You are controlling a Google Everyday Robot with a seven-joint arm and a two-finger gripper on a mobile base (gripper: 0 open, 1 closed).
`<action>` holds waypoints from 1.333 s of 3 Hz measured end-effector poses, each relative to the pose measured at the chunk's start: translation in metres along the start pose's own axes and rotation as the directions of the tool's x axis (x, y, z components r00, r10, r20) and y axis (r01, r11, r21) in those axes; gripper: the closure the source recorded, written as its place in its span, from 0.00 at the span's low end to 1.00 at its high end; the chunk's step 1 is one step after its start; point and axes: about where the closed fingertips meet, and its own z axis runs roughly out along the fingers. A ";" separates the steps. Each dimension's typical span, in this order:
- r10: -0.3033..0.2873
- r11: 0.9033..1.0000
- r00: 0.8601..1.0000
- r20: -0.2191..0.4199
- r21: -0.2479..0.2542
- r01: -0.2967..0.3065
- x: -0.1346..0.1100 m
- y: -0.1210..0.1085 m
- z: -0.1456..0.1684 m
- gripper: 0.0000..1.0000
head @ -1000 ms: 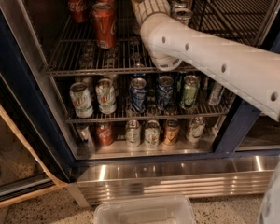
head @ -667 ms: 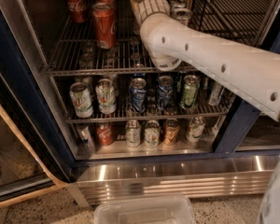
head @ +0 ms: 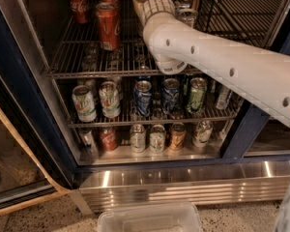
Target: Pick water bottle from top shelf of fridge
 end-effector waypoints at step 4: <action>0.030 0.999 0.996 0.088 -0.047 -0.026 -0.030 0.024 -0.066 1.00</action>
Offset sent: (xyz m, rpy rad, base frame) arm -0.0592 0.0123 0.0190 0.0154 -0.0938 0.0170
